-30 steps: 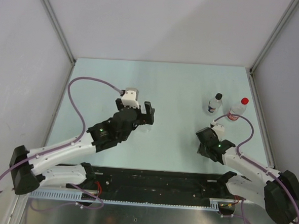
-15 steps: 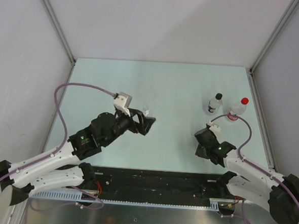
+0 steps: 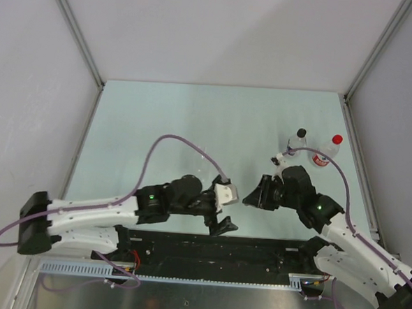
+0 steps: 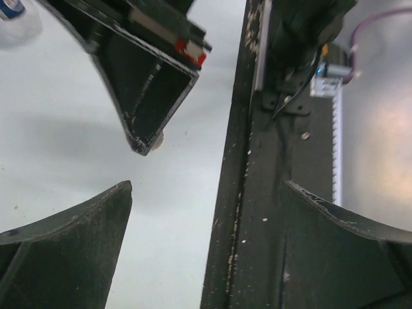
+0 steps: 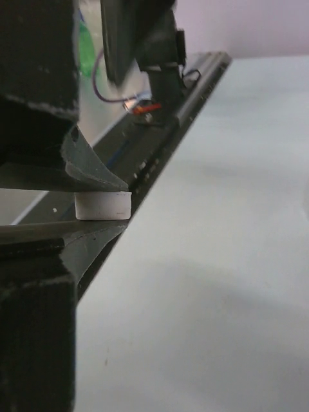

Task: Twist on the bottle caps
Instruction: Pick up the bottle cap from the center of the board.

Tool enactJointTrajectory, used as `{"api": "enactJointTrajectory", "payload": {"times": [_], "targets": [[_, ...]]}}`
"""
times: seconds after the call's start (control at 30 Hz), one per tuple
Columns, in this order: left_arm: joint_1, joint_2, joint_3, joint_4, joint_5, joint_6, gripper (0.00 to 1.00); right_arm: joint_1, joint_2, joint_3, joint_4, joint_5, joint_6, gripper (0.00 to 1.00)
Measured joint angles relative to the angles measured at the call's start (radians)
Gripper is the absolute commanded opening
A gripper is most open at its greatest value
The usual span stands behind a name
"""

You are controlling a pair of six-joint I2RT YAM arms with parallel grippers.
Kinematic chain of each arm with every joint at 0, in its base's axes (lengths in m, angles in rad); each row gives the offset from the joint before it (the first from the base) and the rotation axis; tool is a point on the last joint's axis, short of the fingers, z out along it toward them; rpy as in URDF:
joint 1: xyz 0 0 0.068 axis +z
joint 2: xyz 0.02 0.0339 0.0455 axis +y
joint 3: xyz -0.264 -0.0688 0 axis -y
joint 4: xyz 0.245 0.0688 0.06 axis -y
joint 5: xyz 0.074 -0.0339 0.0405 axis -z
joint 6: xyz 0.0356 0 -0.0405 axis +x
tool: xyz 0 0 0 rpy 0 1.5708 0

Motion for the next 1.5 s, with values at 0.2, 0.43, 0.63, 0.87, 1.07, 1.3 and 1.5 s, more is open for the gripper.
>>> {"api": "enactJointTrajectory", "payload": {"times": [0.2, 0.43, 0.63, 0.87, 1.07, 1.3, 1.5], "targets": [[-0.013, 0.229, 0.059, -0.002, -0.005, 0.113, 0.92, 0.009, 0.100, 0.089, -0.040, -0.130, 0.018, 0.14], [-0.015, 0.255, 0.082, 0.004, -0.042, 0.148, 0.84, 0.032, 0.111, 0.093, -0.064, -0.188, 0.010, 0.15], [-0.015, 0.255, 0.083, 0.046, -0.068, 0.148, 0.71, 0.050, 0.110, 0.093, -0.063, -0.235, -0.018, 0.15], [-0.015, 0.255, 0.080, 0.079, -0.063, 0.166, 0.64, 0.054, 0.093, 0.093, -0.053, -0.285, -0.028, 0.14], [-0.015, 0.254, 0.068, 0.083, -0.061, 0.175, 0.54, 0.051, 0.089, 0.105, -0.053, -0.294, -0.027, 0.13], [-0.019, 0.254, 0.057, 0.077, -0.065, 0.188, 0.26, 0.040, 0.094, 0.120, -0.058, -0.291, -0.033, 0.14], [-0.018, 0.254, 0.057, 0.068, -0.048, 0.187, 0.09, 0.041, 0.106, 0.122, -0.063, -0.294, -0.036, 0.27]]}}
